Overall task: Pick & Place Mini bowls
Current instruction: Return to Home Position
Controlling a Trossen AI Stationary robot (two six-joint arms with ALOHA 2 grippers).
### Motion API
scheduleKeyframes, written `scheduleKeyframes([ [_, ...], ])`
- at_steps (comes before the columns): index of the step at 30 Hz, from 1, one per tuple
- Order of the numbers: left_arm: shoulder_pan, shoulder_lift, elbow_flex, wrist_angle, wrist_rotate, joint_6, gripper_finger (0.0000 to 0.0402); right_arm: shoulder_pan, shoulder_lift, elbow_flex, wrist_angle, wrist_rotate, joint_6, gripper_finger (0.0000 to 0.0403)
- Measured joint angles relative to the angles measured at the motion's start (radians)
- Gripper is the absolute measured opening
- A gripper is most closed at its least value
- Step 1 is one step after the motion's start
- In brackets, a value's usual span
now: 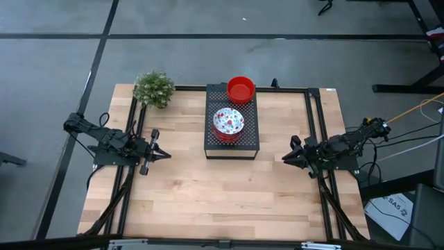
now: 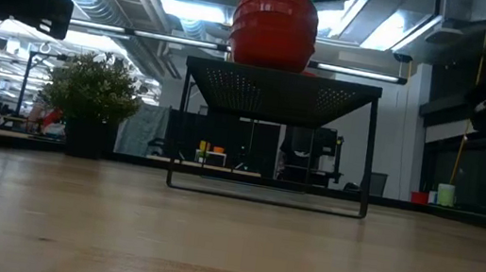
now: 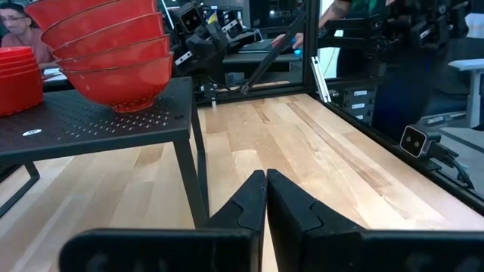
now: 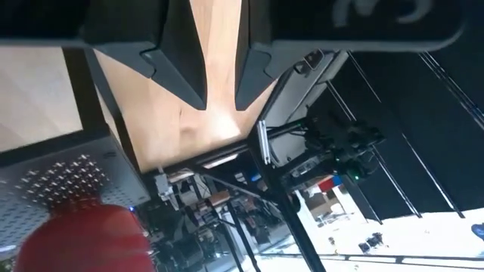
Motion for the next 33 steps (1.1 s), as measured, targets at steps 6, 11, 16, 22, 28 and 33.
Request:
scheduleKeyframes([
  [6,0.000,0.000,0.000,0.000,0.000,0.000,0.0013,0.000,0.005,0.000,0.001,-0.016,0.002,0.0071],
  [11,0.000,0.000,0.000,0.000,0.000,0.000,0.0009,0.000,0.005,0.000,0.002,-0.016,0.002,0.0071],
  [16,0.000,0.000,0.000,0.000,0.000,0.000,0.0006,0.000,0.005,0.000,0.002,-0.016,0.002,0.0071],
  [22,0.000,0.000,0.000,0.000,0.000,0.000,0.0010,0.000,0.005,0.001,0.002,-0.016,0.002,0.0071],
  [28,0.000,0.000,0.000,0.000,0.000,0.000,0.0013,0.000,0.005,0.001,0.002,-0.016,0.002,0.0071],
  [33,0.000,0.000,0.000,0.000,0.000,0.000,0.0009,0.000,0.005,0.001,0.002,-0.016,0.002,0.0071],
])
